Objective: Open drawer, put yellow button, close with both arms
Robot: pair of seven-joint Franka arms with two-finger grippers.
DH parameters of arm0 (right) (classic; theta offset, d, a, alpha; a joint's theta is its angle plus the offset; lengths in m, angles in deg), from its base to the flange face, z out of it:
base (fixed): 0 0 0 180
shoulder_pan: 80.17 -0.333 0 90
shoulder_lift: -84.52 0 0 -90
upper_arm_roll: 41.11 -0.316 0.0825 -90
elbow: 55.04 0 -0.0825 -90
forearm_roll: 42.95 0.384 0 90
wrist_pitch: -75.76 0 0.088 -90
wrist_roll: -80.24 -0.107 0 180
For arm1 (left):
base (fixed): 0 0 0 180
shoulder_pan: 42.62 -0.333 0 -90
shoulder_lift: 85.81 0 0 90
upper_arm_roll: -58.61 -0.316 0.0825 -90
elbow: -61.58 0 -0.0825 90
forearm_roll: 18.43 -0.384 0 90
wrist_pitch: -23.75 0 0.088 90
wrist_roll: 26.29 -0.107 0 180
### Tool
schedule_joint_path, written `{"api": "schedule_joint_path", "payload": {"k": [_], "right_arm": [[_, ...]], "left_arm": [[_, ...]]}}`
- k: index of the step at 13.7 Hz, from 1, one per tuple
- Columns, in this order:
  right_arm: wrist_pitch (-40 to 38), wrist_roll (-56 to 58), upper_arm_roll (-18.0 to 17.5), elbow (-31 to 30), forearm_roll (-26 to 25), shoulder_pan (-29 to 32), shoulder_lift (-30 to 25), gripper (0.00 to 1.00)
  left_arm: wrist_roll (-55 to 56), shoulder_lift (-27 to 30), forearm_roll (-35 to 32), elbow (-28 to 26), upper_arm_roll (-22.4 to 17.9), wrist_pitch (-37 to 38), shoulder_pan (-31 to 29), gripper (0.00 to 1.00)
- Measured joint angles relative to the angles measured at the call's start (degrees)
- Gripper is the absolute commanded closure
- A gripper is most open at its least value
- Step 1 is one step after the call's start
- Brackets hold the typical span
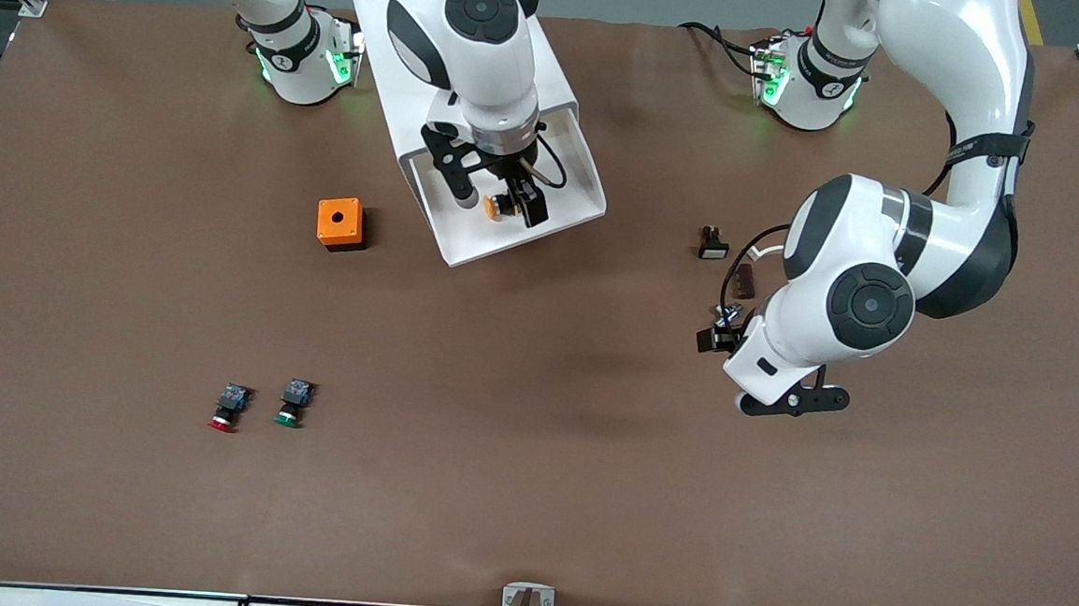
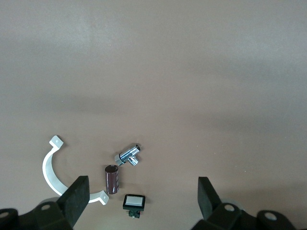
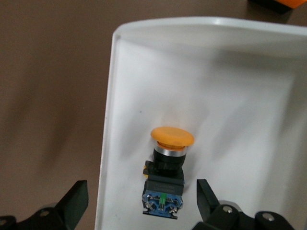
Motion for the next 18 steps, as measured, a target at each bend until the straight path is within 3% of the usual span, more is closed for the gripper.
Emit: {"api": "schedule_joint_path", "payload": {"k": [7, 11, 14, 18], "right_arm": [[-16.25, 26.46, 0.44, 11.02, 0.01, 13.23, -0.53, 0.00], [-21.42, 45.68, 0.56, 13.03, 0.03, 22.22, -0.66, 0.00], [-25.08, 60.20, 0.72, 13.62, -0.05, 29.26, -0.78, 0.00], [-31.66, 83.13, 0.95, 17.97, -0.53, 41.32, -1.13, 0.00]], "left_arm": [[-0.09, 0.03, -0.01, -0.96, 3.81, -0.02, 0.35, 0.01], [-0.05, 0.03, -0.01, -1.89, 6.58, -0.03, 1.36, 0.01], [0.82, -0.05, 0.00, -2.33, 7.71, -0.13, 4.91, 0.01], [11.81, -1.55, 0.44, -2.65, 7.89, -5.40, 10.94, 0.00]]}}
